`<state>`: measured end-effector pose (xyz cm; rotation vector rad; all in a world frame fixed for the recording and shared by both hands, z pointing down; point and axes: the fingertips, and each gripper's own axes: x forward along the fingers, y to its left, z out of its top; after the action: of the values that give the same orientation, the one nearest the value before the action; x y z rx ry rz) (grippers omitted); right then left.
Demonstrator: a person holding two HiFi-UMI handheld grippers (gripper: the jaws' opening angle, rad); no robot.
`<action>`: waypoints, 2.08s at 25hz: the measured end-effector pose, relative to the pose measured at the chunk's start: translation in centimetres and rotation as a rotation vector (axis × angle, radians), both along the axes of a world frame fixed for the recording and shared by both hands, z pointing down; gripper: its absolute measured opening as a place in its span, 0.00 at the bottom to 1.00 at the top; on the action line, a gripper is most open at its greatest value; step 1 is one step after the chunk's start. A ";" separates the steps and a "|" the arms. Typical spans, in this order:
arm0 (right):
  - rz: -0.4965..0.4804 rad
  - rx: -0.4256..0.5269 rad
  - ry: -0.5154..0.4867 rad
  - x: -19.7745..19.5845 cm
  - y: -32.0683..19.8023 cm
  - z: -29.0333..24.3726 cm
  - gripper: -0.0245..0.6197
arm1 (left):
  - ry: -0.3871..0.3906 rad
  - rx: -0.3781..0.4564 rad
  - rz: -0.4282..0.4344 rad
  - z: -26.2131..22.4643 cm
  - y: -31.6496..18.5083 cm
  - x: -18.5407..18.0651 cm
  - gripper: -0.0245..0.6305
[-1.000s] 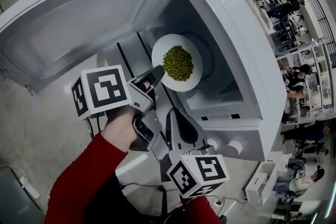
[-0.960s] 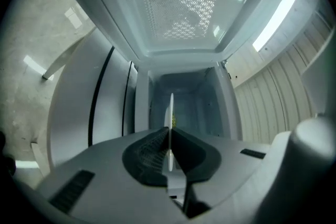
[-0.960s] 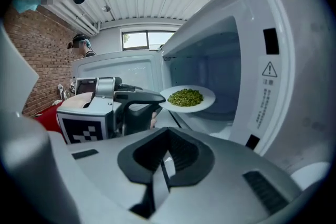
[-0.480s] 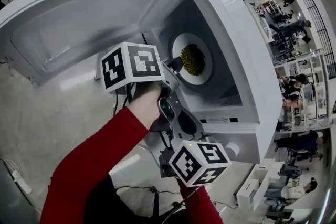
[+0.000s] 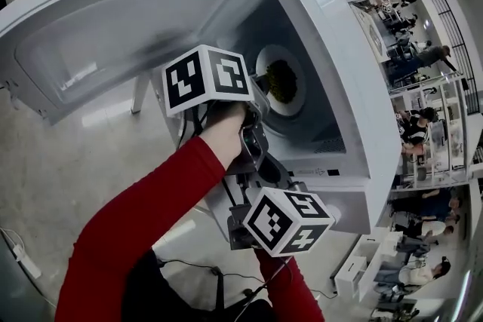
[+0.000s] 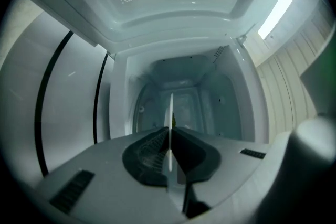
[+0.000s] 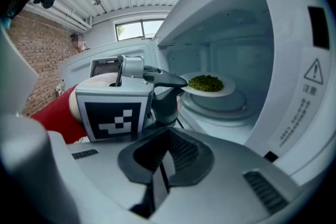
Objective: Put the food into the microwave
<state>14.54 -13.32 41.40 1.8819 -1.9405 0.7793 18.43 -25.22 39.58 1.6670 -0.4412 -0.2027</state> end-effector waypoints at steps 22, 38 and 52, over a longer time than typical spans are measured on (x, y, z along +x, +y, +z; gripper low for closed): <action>0.031 -0.057 -0.001 1.3 -0.3 -0.5 0.06 | -0.134 0.001 0.086 0.8 -1.0 3.1 0.07; 0.029 -0.067 0.013 1.4 -0.5 -1.3 0.06 | -0.291 0.077 0.137 0.6 -1.6 3.6 0.07; 0.007 -0.071 0.022 1.3 -0.8 -1.3 0.06 | -0.383 0.161 0.173 0.9 -1.7 3.6 0.08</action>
<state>15.89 -14.08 40.10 1.8491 -1.8689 0.8160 22.01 -26.96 40.45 1.8980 -0.5740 0.2197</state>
